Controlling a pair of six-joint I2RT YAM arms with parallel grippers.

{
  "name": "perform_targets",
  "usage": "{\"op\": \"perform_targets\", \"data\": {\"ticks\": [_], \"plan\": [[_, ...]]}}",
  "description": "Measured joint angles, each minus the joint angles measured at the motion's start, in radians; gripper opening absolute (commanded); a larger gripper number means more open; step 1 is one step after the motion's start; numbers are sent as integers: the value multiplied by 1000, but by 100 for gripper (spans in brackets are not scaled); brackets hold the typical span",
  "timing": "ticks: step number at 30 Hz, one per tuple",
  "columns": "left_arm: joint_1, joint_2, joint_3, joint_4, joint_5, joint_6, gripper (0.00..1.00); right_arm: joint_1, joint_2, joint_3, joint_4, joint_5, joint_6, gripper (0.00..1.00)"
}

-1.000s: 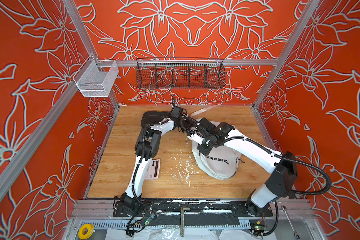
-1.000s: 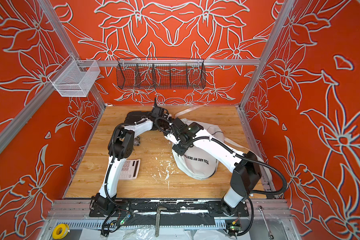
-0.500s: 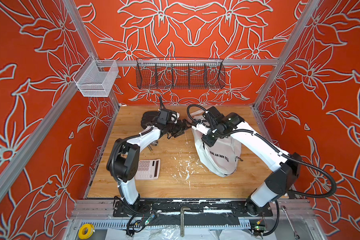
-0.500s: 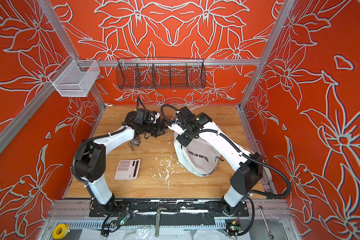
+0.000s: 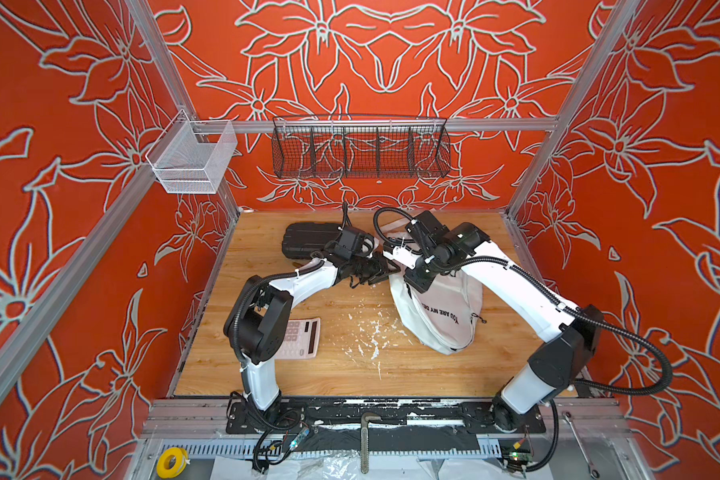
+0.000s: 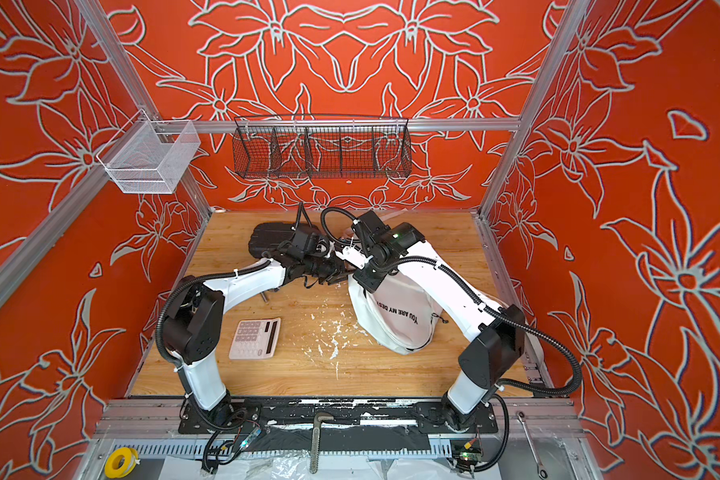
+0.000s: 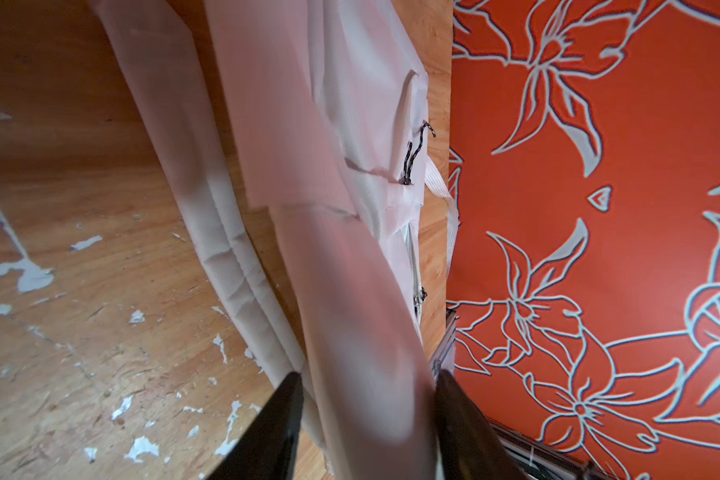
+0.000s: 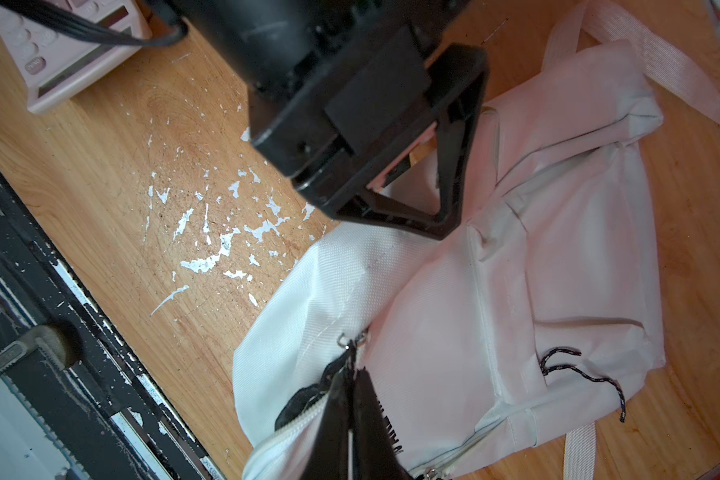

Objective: Pack the student bag

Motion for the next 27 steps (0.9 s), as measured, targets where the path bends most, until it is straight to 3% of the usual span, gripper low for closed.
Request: {"op": "perform_targets", "data": {"ticks": [2, 5, 6, 14, 27], "plan": [[-10, 11, 14, 6, -1, -6, 32, 0, 0, 0, -1, -1, 0, 0], [-24, 18, 21, 24, -2, -30, 2, 0, 0, 0, -7, -2, 0, 0], [-25, 23, 27, 24, 0, -36, 0, 0, 0, 0, -11, -2, 0, 0], [-5, 76, 142, -54, 45, -11, 0, 0, -57, -49, -24, -17, -51, 0], [50, 112, 159, -120, 171, -19, 0, 45, -161, -231, 78, -4, -23, 0]]}}
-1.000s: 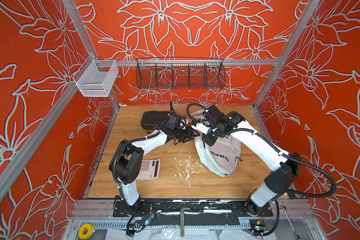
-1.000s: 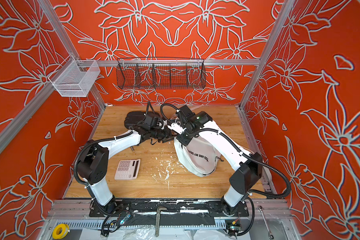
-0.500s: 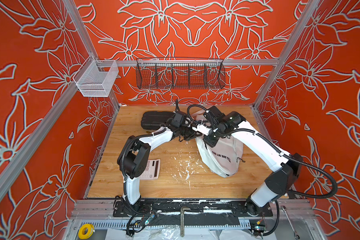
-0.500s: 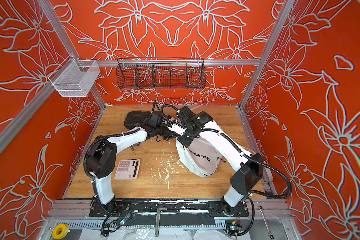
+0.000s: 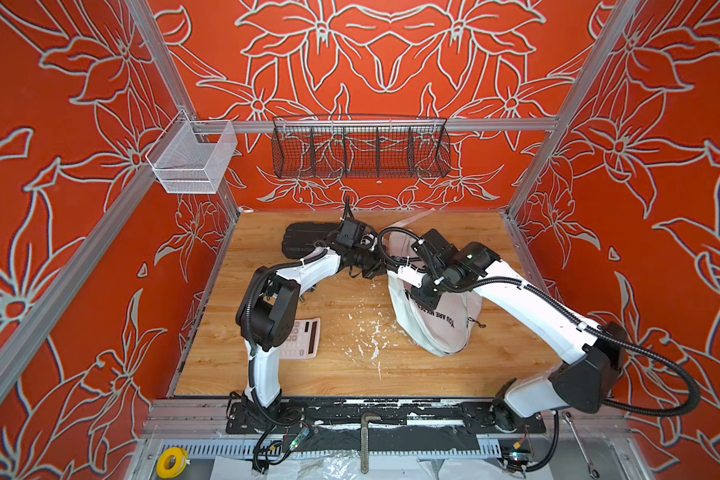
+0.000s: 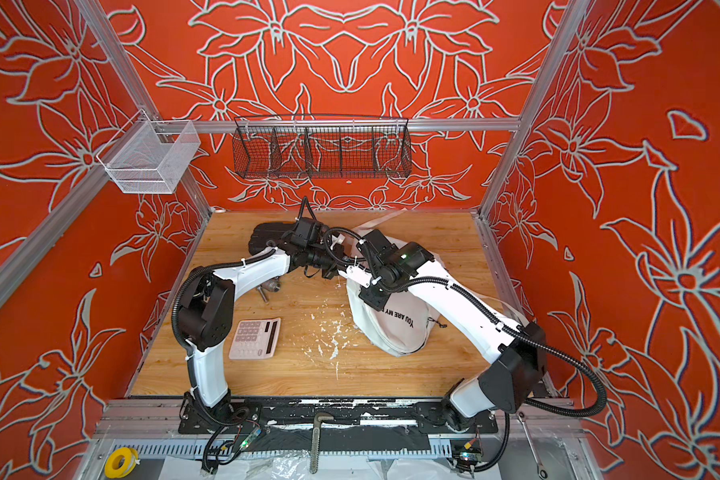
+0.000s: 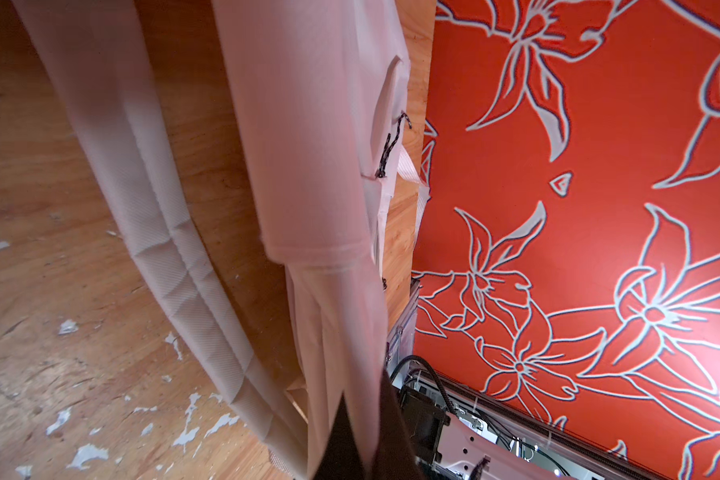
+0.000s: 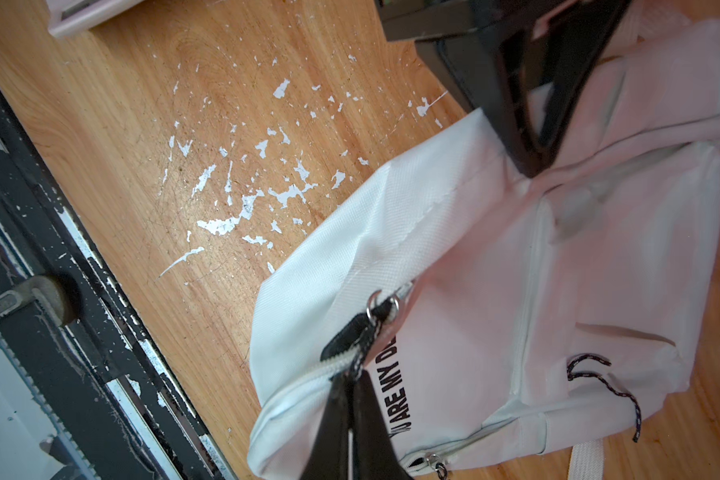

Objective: Pack the student bag

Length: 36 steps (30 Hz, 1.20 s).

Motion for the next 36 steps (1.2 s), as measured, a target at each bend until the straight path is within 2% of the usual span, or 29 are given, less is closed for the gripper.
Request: {"op": "perform_targets", "data": {"ticks": [4, 9, 16, 17, 19, 22, 25, 31, 34, 36], "plan": [[4, 8, 6, -13, -1, 11, 0, 8, 12, 10, 13, -11, 37, 0], [39, 8, 6, -56, 29, 26, 0, 51, 19, -35, 42, -5, 37, 0], [71, 42, 21, -117, 65, 45, 0, 56, 19, -66, 82, 34, 35, 0], [71, 49, 26, -117, 67, 46, 7, 57, 21, -60, 83, 44, 47, 0], [69, 56, 32, -111, 61, 55, 32, 57, 43, -22, 73, 54, 75, 0], [71, 54, 21, -68, 6, 67, 50, 64, 99, 59, 33, 62, 107, 0], [73, 10, -73, -8, -44, 72, 57, 67, 175, 141, 0, 78, 121, 0], [70, -205, -436, 200, -120, 18, 72, 35, 285, 240, -28, 40, 143, 0], [58, -303, -557, 307, -159, -11, 75, 21, 297, 266, -45, -2, 154, 0], [47, -328, -588, 365, -176, -24, 75, 19, 304, 290, -56, -29, 157, 0]]}}
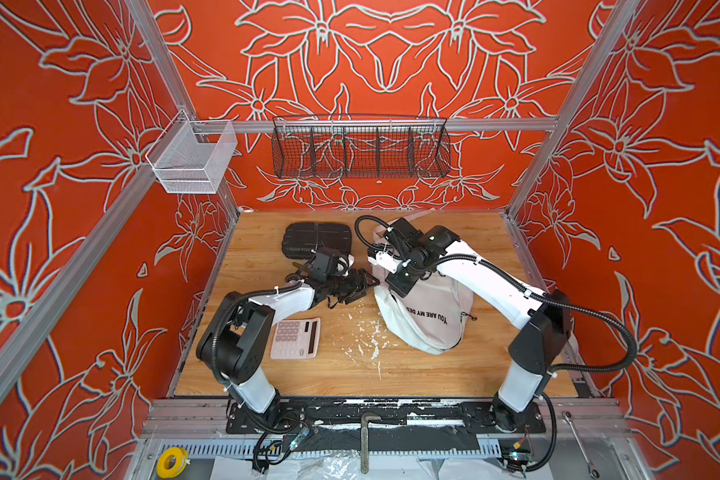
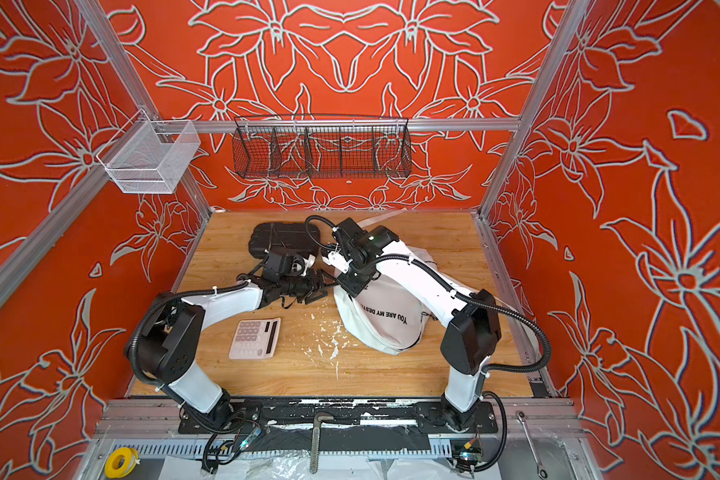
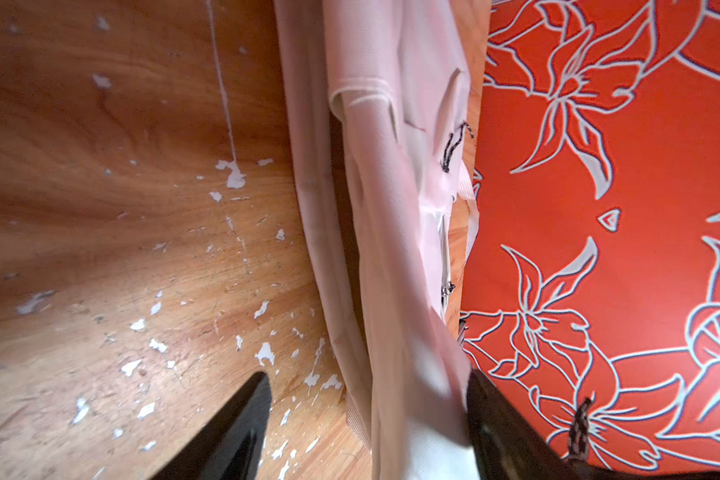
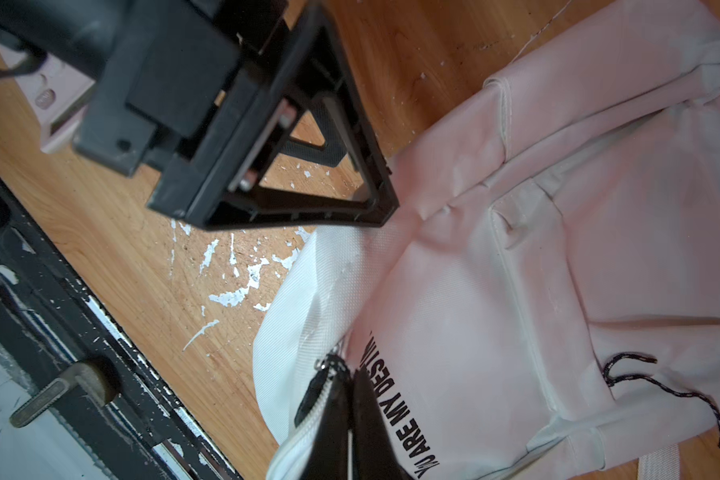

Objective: Pack the student bag

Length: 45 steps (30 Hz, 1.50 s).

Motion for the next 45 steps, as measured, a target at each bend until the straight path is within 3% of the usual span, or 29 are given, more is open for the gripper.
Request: {"op": "perform_targets", "data": {"ticks": [4, 6, 8, 9, 11, 13, 19, 25, 30, 34, 45], "plan": [[-31, 34, 6, 102, -9, -20, 66, -3, 25, 43, -7, -51, 9, 0], [-43, 73, 14, 158, -6, -39, 52, -3, 41, 51, -8, -69, 15, 0], [-50, 119, 23, 205, -1, -64, 32, -4, 59, 51, -11, -80, 25, 1], [-50, 140, 31, 216, 5, -74, 24, -5, 66, 48, -10, -83, 28, 4], [-50, 187, 61, 232, 18, -90, 8, -5, 76, 29, -1, -84, 37, 20], [-51, 227, 93, 235, 23, -101, 0, -5, 77, 11, 5, -74, 48, 29], [-52, 287, 166, 217, 51, -137, 0, -11, -32, -114, 76, 5, 90, 52], [-46, 327, 229, 194, 92, -158, 0, -66, -273, -288, 120, 27, 159, 53], [-43, 361, 303, 109, 106, -140, 0, -68, -369, -484, 174, 19, 262, 52], [-43, 377, 356, 24, 107, -107, 0, -62, -358, -616, 241, -9, 343, 52], [-45, 387, 420, -124, 92, -40, 0, -55, -278, -631, 407, -46, 404, 46]]}}
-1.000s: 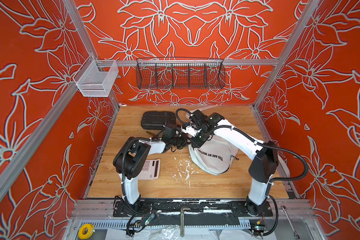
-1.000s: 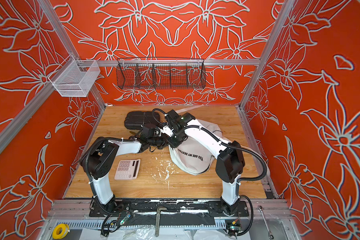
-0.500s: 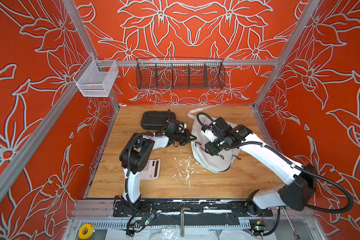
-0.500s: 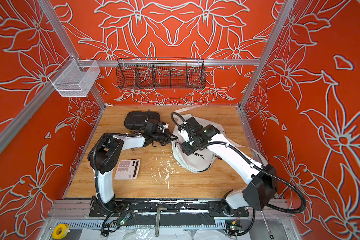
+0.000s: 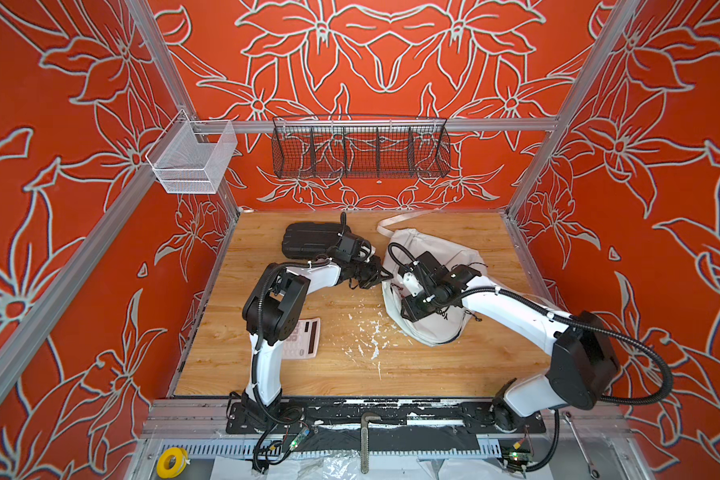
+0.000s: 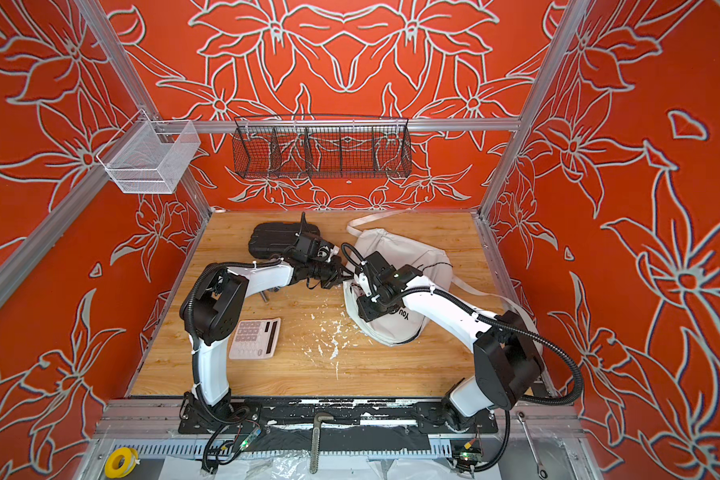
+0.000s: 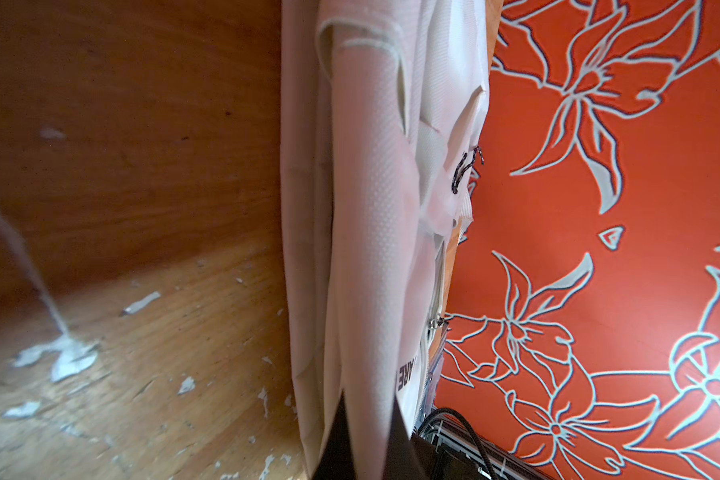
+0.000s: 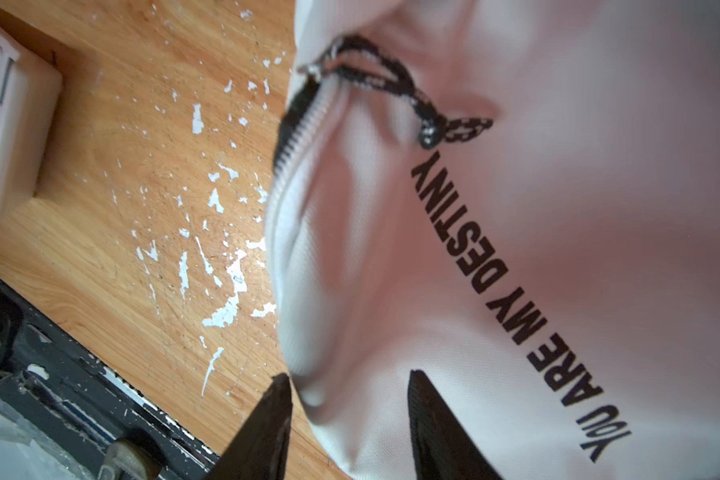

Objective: Pack the student bag

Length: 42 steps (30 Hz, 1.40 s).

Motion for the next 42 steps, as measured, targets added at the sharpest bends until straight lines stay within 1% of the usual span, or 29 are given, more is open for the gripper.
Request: {"op": "perform_targets", "data": {"ticks": [3, 7, 9, 14, 15, 16, 17, 19, 21, 22, 24, 28, 32, 40, 42], "plan": [[-3, 3, 8, -13, 0, 5, 0, 1, 7, 0, 23, -5, 12, 33], [-8, 6, 23, -40, -2, 18, 0, 2, 50, 0, 30, 4, 19, 9], [-10, 8, 36, -66, -8, 36, 0, 7, 59, 0, 28, 26, 23, 1], [-8, 29, 95, -150, -9, 101, 0, 8, 14, 0, 14, 107, 19, 0], [-8, 32, 102, -160, -8, 111, 7, 8, 4, 0, 14, 124, 19, 0], [-8, 34, 106, -167, -6, 121, 19, 8, -3, 0, 12, 141, 18, 0], [-8, 34, 108, -171, -5, 130, 27, 8, -5, 0, 11, 153, 16, 0], [-6, 34, 111, -191, -5, 143, 48, 8, 6, 0, 4, 168, 15, 0], [-2, 34, 111, -209, -9, 154, 60, 8, 30, 0, 5, 176, 16, 0], [-1, 33, 109, -215, -14, 156, 64, 8, 45, 0, 8, 180, 17, 0], [4, 24, 89, -217, -31, 164, 68, 8, 59, -7, 24, 185, 18, 0], [15, -44, -24, -202, -66, 163, 68, 8, 55, -25, 48, 188, 17, 0], [18, -106, -122, -159, -69, 149, 63, 8, 55, -35, 62, 181, 9, 0], [4, -103, -231, 38, -44, 118, 39, 4, 61, -71, 99, 104, -32, 0], [4, -92, -249, 87, -32, 114, 38, -3, 61, -71, 100, 90, -39, 0]]}}
